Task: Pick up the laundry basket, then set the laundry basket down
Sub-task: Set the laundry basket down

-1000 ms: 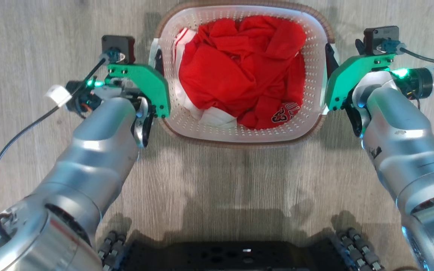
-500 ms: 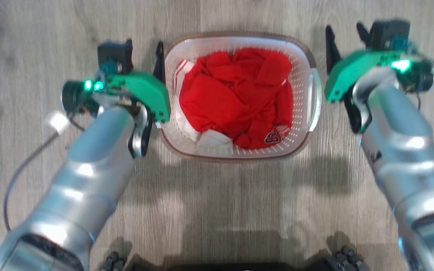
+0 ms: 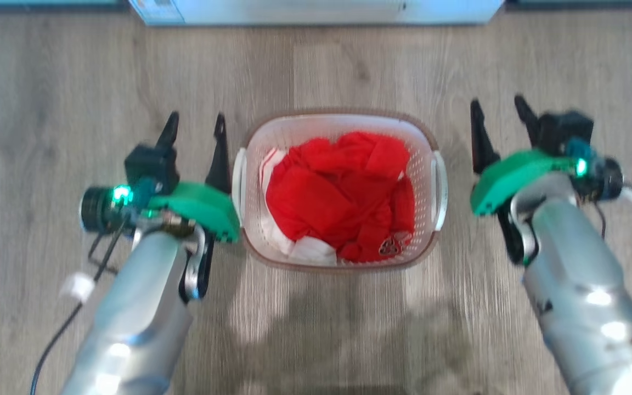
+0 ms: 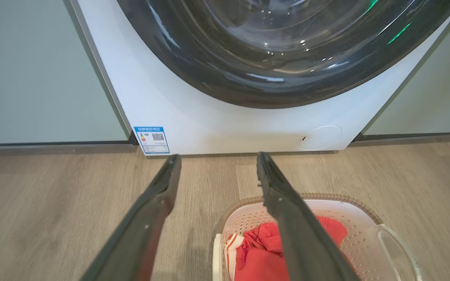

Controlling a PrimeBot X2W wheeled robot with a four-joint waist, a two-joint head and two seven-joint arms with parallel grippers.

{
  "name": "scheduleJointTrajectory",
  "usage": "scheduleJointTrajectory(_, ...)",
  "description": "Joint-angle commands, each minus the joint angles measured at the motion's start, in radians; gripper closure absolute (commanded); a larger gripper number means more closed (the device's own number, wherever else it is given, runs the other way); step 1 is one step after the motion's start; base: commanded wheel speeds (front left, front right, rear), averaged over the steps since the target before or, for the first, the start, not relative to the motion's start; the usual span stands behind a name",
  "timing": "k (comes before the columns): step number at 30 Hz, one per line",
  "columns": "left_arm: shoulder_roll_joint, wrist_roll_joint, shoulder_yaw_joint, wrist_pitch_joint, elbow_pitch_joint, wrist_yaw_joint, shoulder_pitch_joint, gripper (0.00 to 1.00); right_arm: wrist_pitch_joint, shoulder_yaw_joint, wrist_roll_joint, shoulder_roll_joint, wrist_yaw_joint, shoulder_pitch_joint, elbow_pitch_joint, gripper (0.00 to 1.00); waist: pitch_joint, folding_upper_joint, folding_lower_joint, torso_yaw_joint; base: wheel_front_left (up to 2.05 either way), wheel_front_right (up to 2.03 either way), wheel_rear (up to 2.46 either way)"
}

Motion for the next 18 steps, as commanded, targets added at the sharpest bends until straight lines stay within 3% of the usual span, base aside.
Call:
scheduleJointTrajectory(1, 0.012, 0.025, 0.052, -0.009, -0.053, -0.007, 0.020, 0.00, -0.010, 0.013, -0.006, 0.017, 0.001, 0.039, -0.049, 0.00, -0.052, -0.0001, 0.0001, 0.000, 0.00, 0.00, 0.00)
scheduleJointTrajectory(9, -0.013, 0.098, 0.162, -0.009, -0.212, -0.048, 0.194, 0.00, -0.010, 0.013, 0.000, 0.017, 0.001, 0.205, -0.195, 0.00, -0.164, -0.0001, 0.0001, -0.002, 0.00, 0.00, 0.00)
scheduleJointTrajectory(18, -0.030, 0.124, 0.222, -0.009, -0.330, -0.069, 0.368, 0.00, -0.010, -0.004, 0.004, 0.017, 0.001, 0.363, -0.339, 0.00, -0.266, -0.0001, 0.0001, -0.007, 0.00, 0.00, 0.00)
